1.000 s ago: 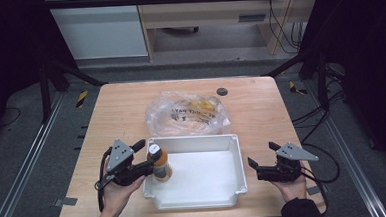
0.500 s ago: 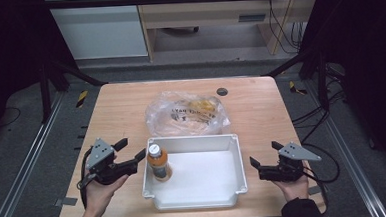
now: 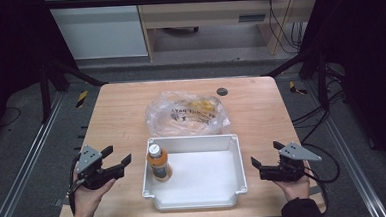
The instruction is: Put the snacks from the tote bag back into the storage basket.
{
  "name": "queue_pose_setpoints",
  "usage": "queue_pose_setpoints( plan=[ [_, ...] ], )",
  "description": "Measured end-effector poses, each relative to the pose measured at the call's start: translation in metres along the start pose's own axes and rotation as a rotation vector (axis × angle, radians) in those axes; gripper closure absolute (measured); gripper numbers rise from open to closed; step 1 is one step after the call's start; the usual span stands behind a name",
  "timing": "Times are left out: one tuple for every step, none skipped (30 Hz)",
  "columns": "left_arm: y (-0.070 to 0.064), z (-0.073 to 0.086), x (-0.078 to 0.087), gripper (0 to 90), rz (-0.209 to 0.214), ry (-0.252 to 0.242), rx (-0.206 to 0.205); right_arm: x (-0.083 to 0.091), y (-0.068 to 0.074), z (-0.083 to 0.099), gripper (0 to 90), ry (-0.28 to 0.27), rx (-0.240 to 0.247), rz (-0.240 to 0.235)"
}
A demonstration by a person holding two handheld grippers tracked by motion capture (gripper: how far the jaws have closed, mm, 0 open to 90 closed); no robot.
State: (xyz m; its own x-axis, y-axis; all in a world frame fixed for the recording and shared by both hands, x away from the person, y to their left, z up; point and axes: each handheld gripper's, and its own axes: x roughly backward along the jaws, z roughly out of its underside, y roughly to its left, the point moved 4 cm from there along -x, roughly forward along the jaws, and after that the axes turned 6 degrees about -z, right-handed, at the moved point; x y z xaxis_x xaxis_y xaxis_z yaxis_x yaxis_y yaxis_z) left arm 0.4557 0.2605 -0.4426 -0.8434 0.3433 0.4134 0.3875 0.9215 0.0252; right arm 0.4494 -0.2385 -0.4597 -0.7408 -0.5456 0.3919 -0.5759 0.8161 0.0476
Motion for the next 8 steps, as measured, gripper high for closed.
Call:
queue_pose_setpoints(
  plan=[
    [0.000, 0.000, 0.000, 25.9, 0.000, 0.000, 0.000, 0.000, 0.000, 0.000, 3.9, 0.000, 0.000, 0.000],
    [0.002, 0.004, -0.002, 25.9, -0.006, 0.011, -0.006, 0.000, 0.000, 0.000, 3.9, -0.004, -0.005, -0.004],
    [0.007, 0.011, -0.008, 26.0, -0.017, 0.031, -0.012, 0.000, -0.003, 0.002, 3.9, 0.000, -0.017, -0.003],
    [0.007, 0.011, -0.008, 26.0, -0.017, 0.031, -0.012, 0.000, -0.004, 0.003, 3.9, 0.004, -0.017, 0.006],
    [0.009, 0.014, -0.010, 26.0, -0.018, 0.041, -0.015, 0.001, -0.006, 0.003, 3.9, 0.004, -0.016, 0.008],
    [0.012, 0.019, -0.014, 26.0, -0.029, 0.057, -0.026, 0.001, -0.007, 0.004, 3.9, 0.004, -0.019, 0.009],
    [0.013, 0.020, -0.015, 26.1, -0.032, 0.062, -0.023, 0.002, -0.008, 0.004, 3.9, 0.002, -0.018, 0.011],
    [0.013, 0.020, -0.015, 26.1, -0.032, 0.062, -0.023, 0.002, -0.008, 0.004, 3.9, 0.002, -0.018, 0.011]
  ],
)
